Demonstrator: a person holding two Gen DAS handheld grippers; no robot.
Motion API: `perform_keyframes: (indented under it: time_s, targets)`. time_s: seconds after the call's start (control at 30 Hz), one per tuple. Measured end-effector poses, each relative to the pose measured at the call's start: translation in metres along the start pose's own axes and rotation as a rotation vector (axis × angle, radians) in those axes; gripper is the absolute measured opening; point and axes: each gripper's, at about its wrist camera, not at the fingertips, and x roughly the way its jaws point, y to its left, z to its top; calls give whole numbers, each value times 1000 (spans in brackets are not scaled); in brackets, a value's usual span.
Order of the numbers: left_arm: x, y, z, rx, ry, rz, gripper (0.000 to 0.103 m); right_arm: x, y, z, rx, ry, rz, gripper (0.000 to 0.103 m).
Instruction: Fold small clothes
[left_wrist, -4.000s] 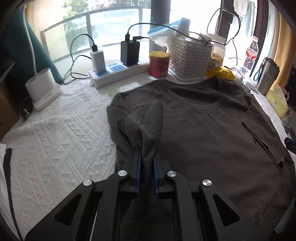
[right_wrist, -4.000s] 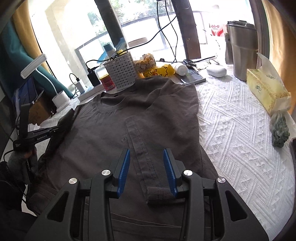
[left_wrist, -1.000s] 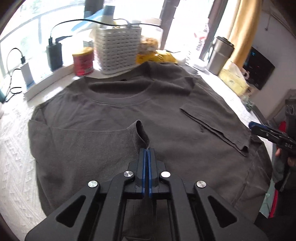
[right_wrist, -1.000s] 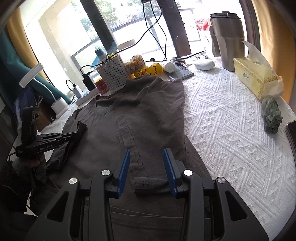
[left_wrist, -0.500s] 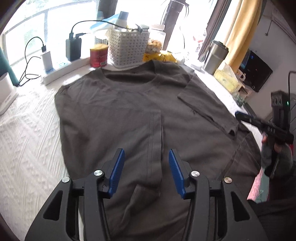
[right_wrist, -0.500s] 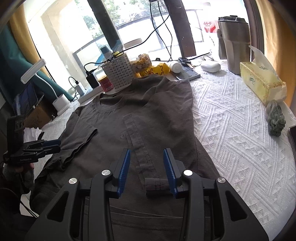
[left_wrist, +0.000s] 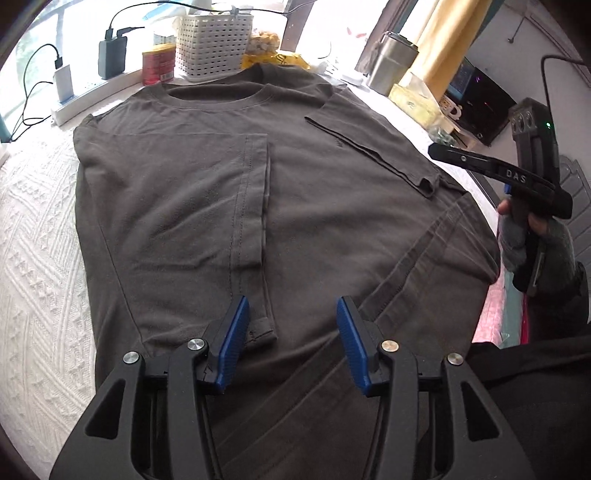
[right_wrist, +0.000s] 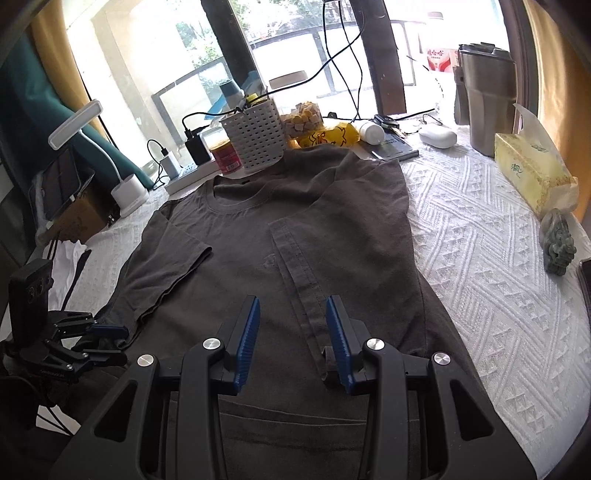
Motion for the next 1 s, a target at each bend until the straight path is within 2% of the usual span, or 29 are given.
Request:
perform_keyframes:
  time_s: [0.17, 0.3, 0.57, 0.83, 1.0]
  targets:
    - [-10, 1, 4, 8, -51, 30, 49, 0, 4, -1, -8, 2, -1, 40]
    - [5, 0, 0, 18, 22, 27, 49, 0, 4, -3, -11, 8, -6, 40]
    - [0, -4, -5, 37, 43, 51, 49, 8, -5, -8, 0, 37, -29, 40]
    - [-16, 10, 7, -42, -74, 114, 50, 11, -15, -13, 8, 52, -52, 40]
    - [-5, 22, 14, -60, -53, 170, 50, 18, -17, -18, 6, 97, -58, 40]
